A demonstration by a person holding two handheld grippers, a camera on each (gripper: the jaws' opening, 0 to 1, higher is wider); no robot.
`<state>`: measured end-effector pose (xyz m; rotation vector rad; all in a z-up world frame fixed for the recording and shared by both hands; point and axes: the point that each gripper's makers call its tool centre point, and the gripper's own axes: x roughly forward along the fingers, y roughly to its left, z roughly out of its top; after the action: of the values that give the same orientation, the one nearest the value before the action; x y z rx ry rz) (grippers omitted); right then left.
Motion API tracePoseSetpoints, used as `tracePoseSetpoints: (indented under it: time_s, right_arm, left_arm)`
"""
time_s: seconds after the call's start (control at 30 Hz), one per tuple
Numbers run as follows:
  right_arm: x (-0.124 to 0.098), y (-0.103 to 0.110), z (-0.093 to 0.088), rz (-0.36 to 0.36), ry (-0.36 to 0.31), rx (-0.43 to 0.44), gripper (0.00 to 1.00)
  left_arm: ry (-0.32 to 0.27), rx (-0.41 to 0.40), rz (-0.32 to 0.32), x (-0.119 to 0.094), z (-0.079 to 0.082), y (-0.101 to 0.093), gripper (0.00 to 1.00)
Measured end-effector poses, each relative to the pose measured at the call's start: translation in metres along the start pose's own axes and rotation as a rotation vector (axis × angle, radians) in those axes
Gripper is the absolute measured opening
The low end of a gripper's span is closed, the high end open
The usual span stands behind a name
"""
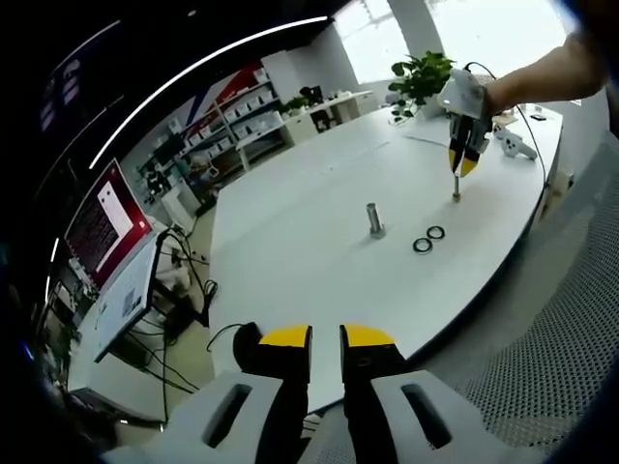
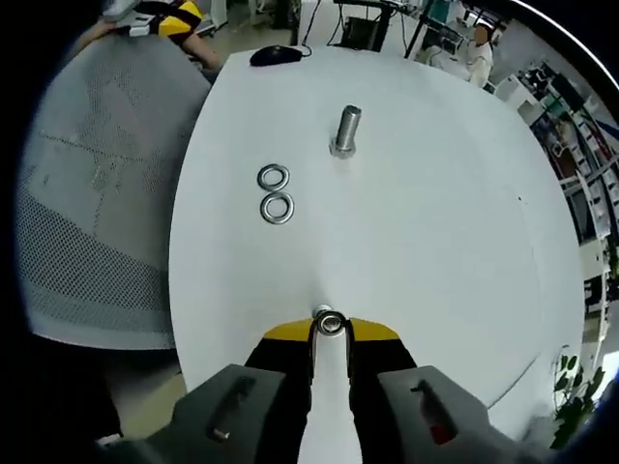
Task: Place the washer onto the threaded stud by aligning its center hole with the stud, sliding it down to the base, and recovering from edge contact or off-axis alignment until the washer reaches the visible bottom stop.
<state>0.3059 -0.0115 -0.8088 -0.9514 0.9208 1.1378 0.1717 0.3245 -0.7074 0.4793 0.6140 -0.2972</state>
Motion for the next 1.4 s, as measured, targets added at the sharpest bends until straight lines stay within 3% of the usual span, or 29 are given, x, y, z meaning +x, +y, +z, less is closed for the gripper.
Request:
tracePoseSetpoints:
  time_s: [0.37,1.13,1.17,1.27,1.37,1.4]
  right_arm:
    - [0.007,0.0,-0.001,0.01,0.019,-0.018,0.14]
    - [0.044,0.005,-0.013,0.045,0.087,-0.075,0.14]
    - [0.045,0.006,-0.011,0.057,0.077,-0.098,0.15]
    - [0.042,0.006,-0.008,0.041,0.058,-0.085,0.31]
    - [0.031,0.004,-0.006,0.01,0.044,-0.065,0.32]
    - [0.024,0.002,-0.002,-0.01,0.011,-0.017,0.33]
  left_arm:
    - [0.0,-0.001,0.003,0.0,0.0,0.0,0.09]
    - [0.022,-0.007,-0.004,0.001,-0.004,-0.001,0.08]
    - [0.024,-0.008,-0.005,0.001,-0.004,-0.001,0.08]
    - [0.027,-0.007,-0.006,0.001,-0.004,-0.001,0.08]
    - [0.03,-0.005,-0.008,0.001,-0.005,-0.002,0.08]
    - [0.031,-0.003,-0.009,0.002,-0.005,-0.002,0.08]
